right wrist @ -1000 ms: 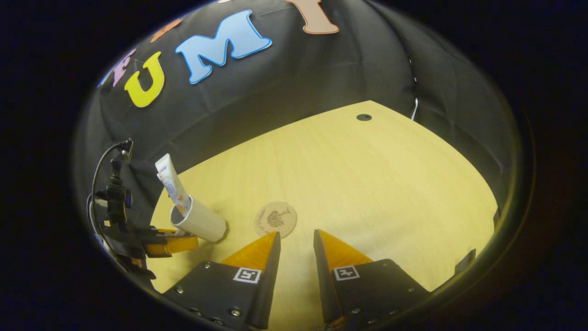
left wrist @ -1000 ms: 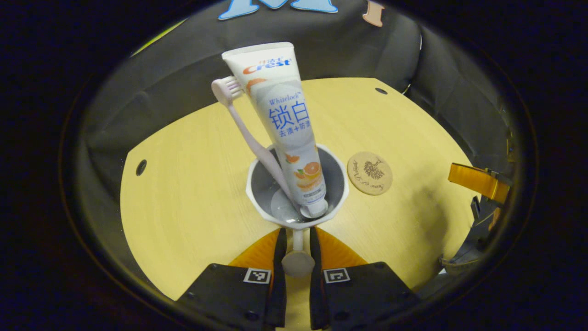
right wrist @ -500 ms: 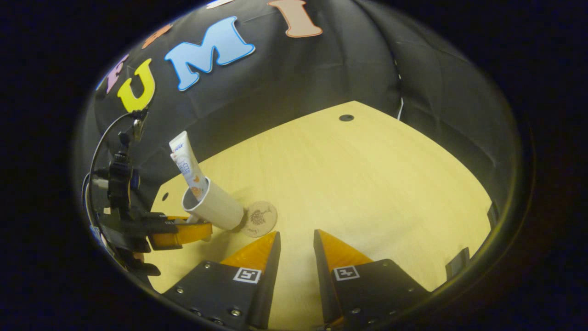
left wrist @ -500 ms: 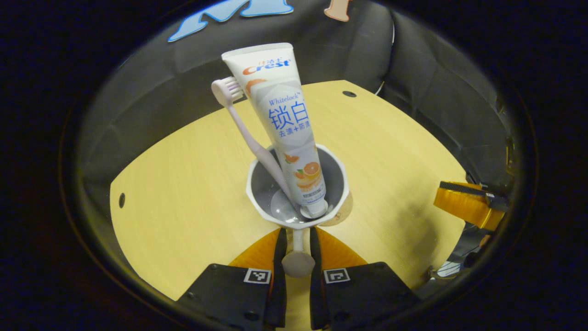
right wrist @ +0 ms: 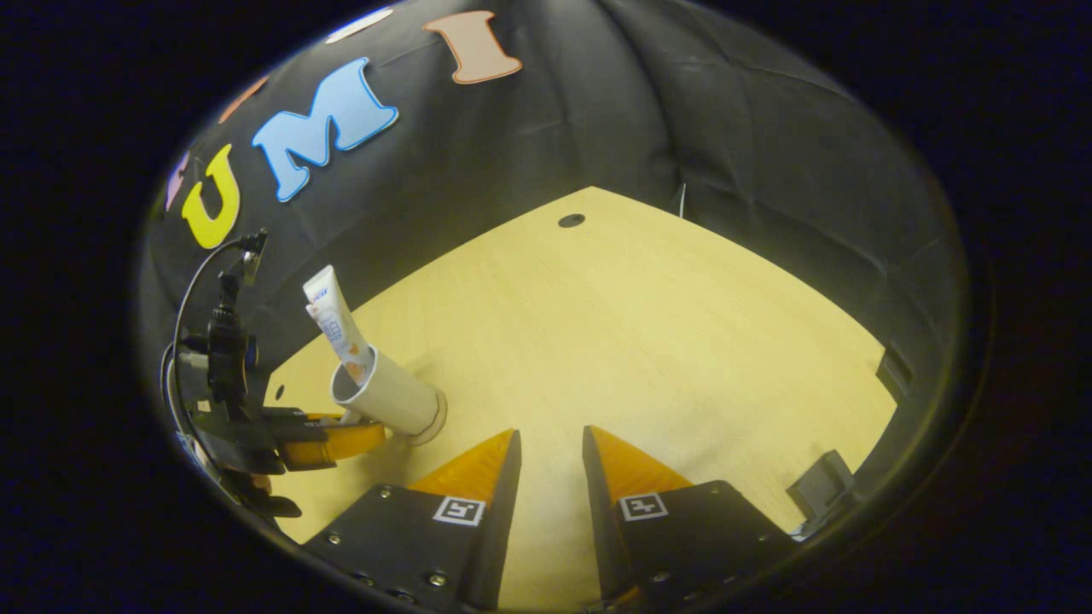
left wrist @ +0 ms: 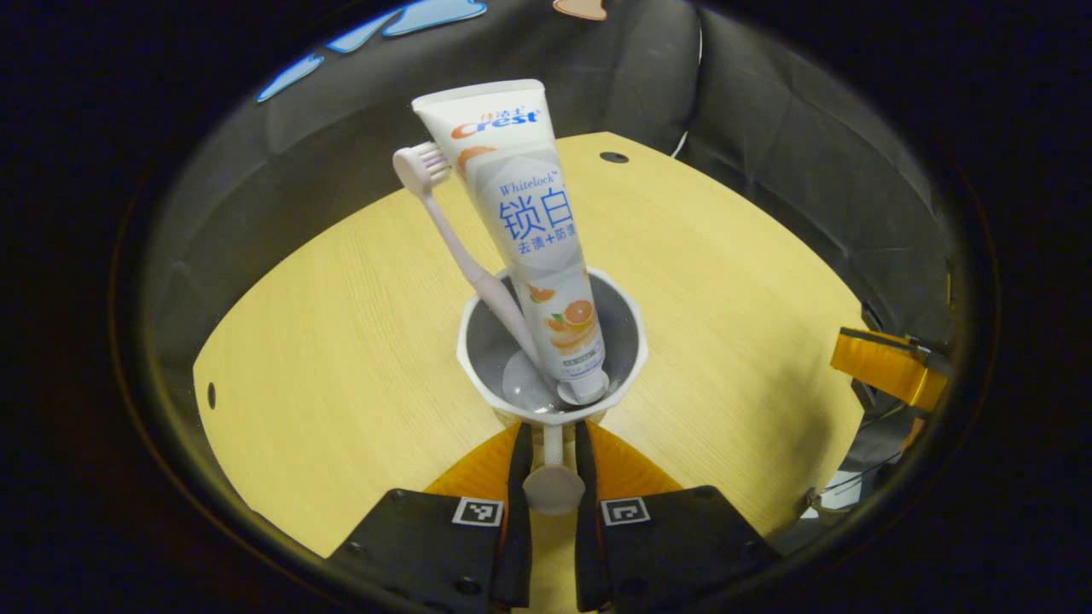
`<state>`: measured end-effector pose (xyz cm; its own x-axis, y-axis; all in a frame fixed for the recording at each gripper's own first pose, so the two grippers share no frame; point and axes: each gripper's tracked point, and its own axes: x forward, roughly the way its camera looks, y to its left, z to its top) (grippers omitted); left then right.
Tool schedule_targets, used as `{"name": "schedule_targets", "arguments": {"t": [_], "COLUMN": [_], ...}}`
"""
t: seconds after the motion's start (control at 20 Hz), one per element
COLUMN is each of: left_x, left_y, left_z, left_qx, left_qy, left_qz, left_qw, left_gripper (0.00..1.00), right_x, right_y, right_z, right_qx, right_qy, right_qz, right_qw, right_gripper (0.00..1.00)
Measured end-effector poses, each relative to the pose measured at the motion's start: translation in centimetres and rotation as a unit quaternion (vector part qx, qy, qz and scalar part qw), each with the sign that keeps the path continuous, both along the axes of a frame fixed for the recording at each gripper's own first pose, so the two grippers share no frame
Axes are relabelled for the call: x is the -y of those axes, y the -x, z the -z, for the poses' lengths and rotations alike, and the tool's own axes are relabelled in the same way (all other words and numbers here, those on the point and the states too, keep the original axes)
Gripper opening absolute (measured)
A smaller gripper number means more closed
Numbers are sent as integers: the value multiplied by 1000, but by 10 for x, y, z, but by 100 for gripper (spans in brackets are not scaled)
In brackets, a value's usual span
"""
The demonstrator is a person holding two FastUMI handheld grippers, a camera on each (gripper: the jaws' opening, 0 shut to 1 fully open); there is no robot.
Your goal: Put the toothbrush and toothpaste on the desktop into the cup, then pick up the cup and place it on the coaster on the desktop.
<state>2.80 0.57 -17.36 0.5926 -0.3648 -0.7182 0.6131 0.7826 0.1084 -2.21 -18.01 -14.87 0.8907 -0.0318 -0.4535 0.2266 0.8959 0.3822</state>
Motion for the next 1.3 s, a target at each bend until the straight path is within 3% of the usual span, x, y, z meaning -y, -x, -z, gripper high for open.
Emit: {"name": "schedule_targets", "arguments": {"t": [0.2,0.35,0.65,0.7,0.75,0.8,1.0,1.05,1.25,1.3], "left_x": [10,17,19,19,17,15,4,1,-13,-17], "left_y": [-8,-13,-8,-6,-3,-1,14,20,42,50], "left_z": [10,13,11,9,7,4,-5,-6,-15,-19], "left_qx": [8,10,29,32,35,37,49,54,80,86], "left_qy": [-2,-1,-8,-8,-7,-4,2,-1,-6,-3], "left_qz": [-5,-6,-6,-6,-8,-9,-5,-2,3,1], "left_qw": [1000,1000,1000,999,999,999,999,999,997,996], "left_gripper": [32,27,33,39,34,39,39,39,38,39], "right_x": [2,-1,-6,-7,-8,-9,-19,-24,-45,-50], "right_y": [1,0,6,5,4,5,7,8,11,13], "right_z": [4,5,2,1,-1,-3,-10,-13,-25,-29], "right_qx": [-2,-4,-3,-3,-2,0,5,7,16,20], "right_qy": [-1,0,3,2,1,2,12,15,33,39], "right_qz": [-6,-18,-33,-33,-34,-36,-53,-60,-91,-99], "right_qw": [1000,1000,999,999,999,999,999,998,995,994], "right_gripper": [43,43,43,43,43,43,43,39,42,39]}}
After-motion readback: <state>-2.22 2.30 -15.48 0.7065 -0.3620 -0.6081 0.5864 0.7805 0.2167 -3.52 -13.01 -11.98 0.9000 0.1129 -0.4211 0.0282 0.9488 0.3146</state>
